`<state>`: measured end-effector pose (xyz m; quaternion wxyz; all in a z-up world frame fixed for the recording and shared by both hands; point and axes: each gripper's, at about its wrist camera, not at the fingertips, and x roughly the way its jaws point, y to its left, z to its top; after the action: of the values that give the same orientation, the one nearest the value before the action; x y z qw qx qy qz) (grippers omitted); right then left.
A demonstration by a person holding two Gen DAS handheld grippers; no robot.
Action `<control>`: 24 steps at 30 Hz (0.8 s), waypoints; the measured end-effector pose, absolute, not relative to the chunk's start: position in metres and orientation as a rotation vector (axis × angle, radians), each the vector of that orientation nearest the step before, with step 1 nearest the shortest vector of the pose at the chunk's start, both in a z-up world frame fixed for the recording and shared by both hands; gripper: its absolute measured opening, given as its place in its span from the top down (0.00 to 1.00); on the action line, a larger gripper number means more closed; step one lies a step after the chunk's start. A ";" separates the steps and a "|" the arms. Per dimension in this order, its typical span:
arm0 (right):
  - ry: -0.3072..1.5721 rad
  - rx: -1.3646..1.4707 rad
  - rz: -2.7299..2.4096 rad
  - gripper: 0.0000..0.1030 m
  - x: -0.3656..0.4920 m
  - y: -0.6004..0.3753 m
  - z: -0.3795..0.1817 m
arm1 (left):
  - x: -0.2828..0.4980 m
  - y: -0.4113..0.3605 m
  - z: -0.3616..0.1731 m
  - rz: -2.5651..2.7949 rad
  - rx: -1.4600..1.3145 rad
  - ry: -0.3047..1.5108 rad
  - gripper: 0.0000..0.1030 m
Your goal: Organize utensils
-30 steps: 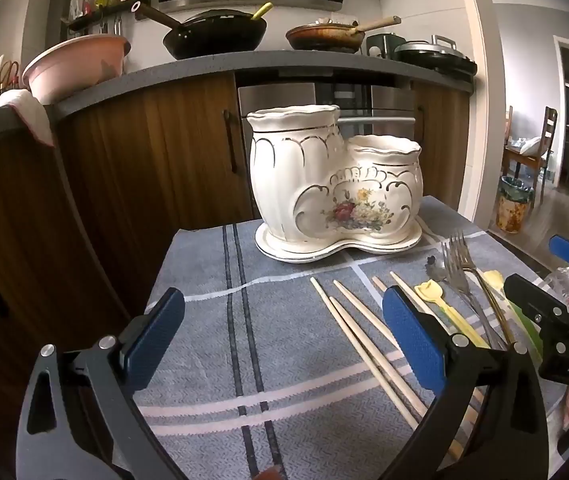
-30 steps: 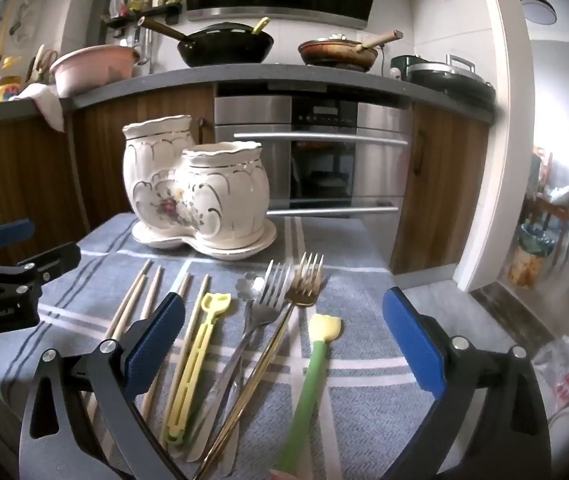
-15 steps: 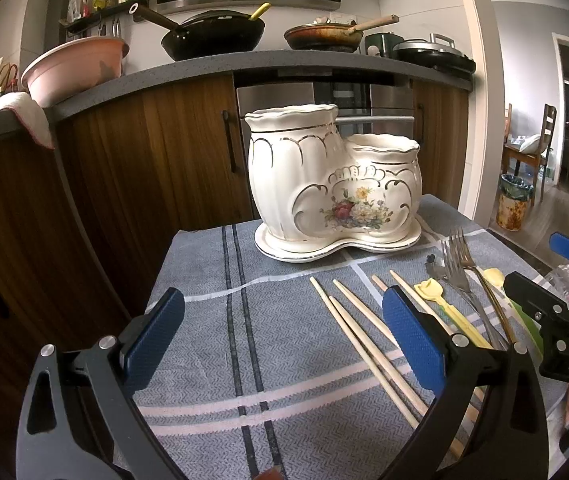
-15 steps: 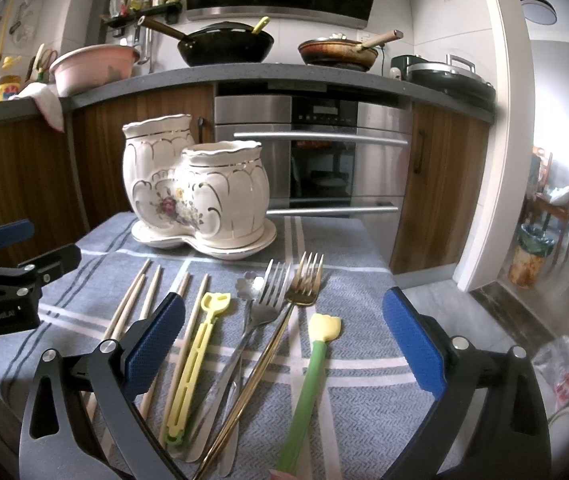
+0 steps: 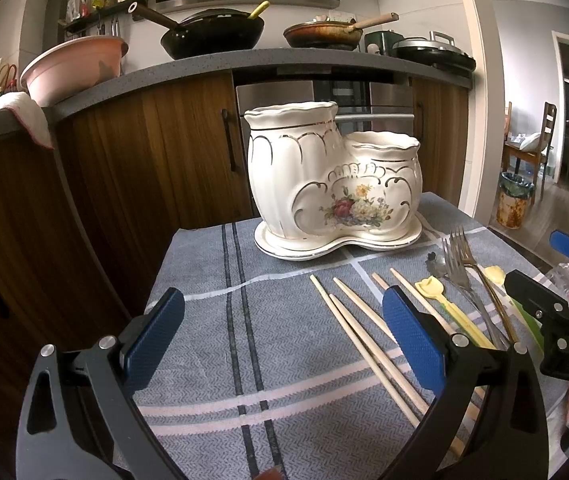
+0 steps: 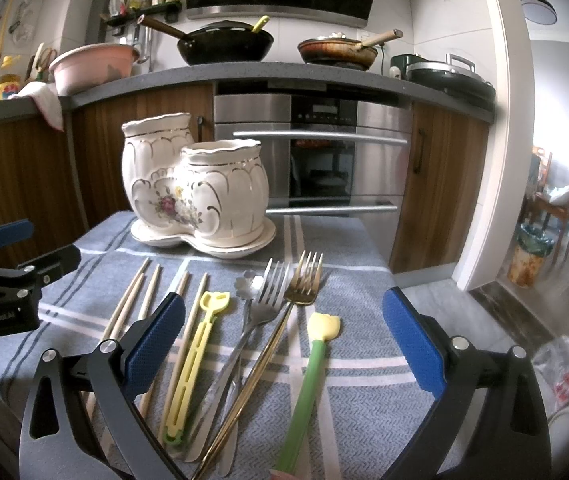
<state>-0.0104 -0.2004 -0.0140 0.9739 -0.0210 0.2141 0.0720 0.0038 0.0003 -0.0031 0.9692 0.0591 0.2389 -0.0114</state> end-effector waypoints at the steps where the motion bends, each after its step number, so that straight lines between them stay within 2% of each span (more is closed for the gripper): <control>1: 0.432 -0.042 0.145 0.05 -0.010 -0.200 -0.014 | 0.004 0.001 -0.003 -0.023 0.120 0.483 0.05; 24: 0.435 -0.043 0.145 0.05 -0.010 -0.201 -0.015 | 0.005 0.000 -0.005 -0.024 0.124 0.488 0.05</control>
<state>-0.0104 -0.2007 -0.0146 0.9736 -0.0213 0.2154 0.0718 0.0048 0.0002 -0.0047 0.9684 0.0615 0.2414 -0.0121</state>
